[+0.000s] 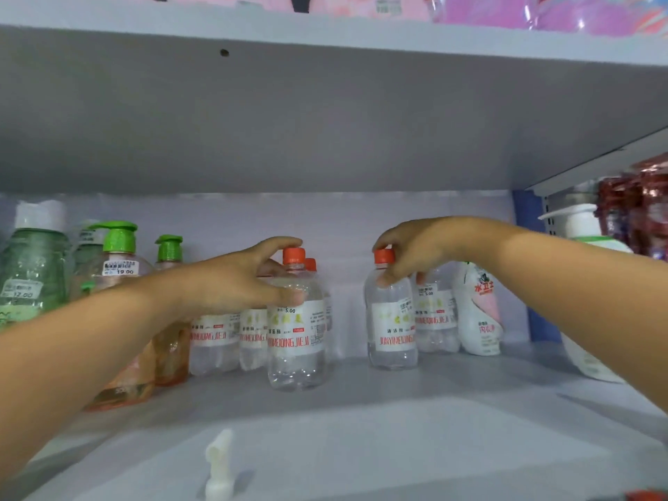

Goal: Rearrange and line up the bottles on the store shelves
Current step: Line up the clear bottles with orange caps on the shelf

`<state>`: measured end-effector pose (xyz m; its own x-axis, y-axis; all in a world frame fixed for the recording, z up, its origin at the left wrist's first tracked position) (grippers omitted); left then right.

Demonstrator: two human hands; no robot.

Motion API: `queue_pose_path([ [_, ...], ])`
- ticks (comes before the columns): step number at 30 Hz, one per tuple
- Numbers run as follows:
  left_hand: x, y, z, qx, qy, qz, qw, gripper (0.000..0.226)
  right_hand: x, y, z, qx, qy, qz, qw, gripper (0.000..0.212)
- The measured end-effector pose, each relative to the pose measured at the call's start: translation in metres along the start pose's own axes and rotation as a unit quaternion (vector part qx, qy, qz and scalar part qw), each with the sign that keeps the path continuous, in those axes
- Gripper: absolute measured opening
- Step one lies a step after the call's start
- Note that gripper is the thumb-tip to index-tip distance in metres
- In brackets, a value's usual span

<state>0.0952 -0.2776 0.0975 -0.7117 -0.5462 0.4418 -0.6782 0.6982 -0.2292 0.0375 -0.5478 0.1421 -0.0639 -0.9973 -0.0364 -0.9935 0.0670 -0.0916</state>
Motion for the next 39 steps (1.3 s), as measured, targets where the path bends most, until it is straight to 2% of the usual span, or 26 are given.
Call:
queue_pose_path([
  [5, 0.034, -0.014, 0.005, -0.023, -0.079, -0.01, 0.997, 0.068, -0.008, -0.007, 0.007, 0.035, 0.006, -0.015, 0.999, 0.052],
  [7, 0.042, -0.014, 0.003, -0.049, -0.06, -0.023, 0.997, 0.066, -0.014, -0.01, 0.009, 0.03, -0.012, -0.02, 0.999, 0.05],
  [14, 0.03, -0.014, 0.011, -0.033, 0.036, 0.002, 0.999, 0.071, -0.042, -0.038, 0.015, 0.048, 0.01, -0.027, 0.998, 0.062],
  [19, 0.02, -0.007, 0.02, 0.005, 0.05, 0.014, 0.999, 0.075, -0.042, -0.056, 0.018, 0.025, -0.051, -0.026, 0.998, 0.058],
  [26, 0.023, -0.005, 0.023, 0.032, 0.051, 0.012, 0.998, 0.075, -0.036, -0.063, 0.031, 0.053, -0.073, -0.047, 0.995, 0.039],
  [29, 0.023, -0.006, 0.026, 0.041, 0.037, 0.012, 0.998, 0.079, -0.035, -0.064, 0.034, 0.055, -0.092, -0.06, 0.992, 0.038],
  [32, 0.025, -0.008, 0.028, 0.048, 0.025, 0.017, 0.998, 0.083, -0.023, -0.048, 0.015, 0.111, -0.026, -0.044, 0.992, 0.061],
  [33, 0.027, -0.008, 0.028, 0.047, 0.028, 0.021, 0.998, 0.08, -0.015, -0.039, 0.003, 0.15, -0.028, -0.034, 0.988, 0.063],
  [35, 0.032, -0.011, 0.028, 0.042, 0.031, 0.031, 0.998, 0.074, 0.006, -0.026, -0.018, 0.22, -0.018, -0.008, 0.975, 0.053],
  [37, 0.035, -0.014, 0.029, 0.031, 0.027, 0.037, 0.998, 0.068, 0.025, -0.023, -0.022, 0.207, 0.047, 0.04, 0.976, 0.043],
  [39, 0.04, -0.018, 0.03, 0.022, 0.031, 0.044, 0.998, 0.064, 0.035, -0.029, -0.01, 0.145, 0.114, 0.077, 0.98, 0.034],
])
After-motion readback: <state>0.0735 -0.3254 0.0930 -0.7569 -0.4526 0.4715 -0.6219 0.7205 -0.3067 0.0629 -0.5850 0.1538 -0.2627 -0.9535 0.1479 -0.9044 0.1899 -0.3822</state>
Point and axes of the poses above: each hand's wrist, its own y-axis away from the middle knuckle, its own z-axis out of the palm, x = y × z, the point moved 3 cm from there along -y, towards the middle knuckle, and after that the axes turned 11 degrees about -x, right-handed, at the moved point
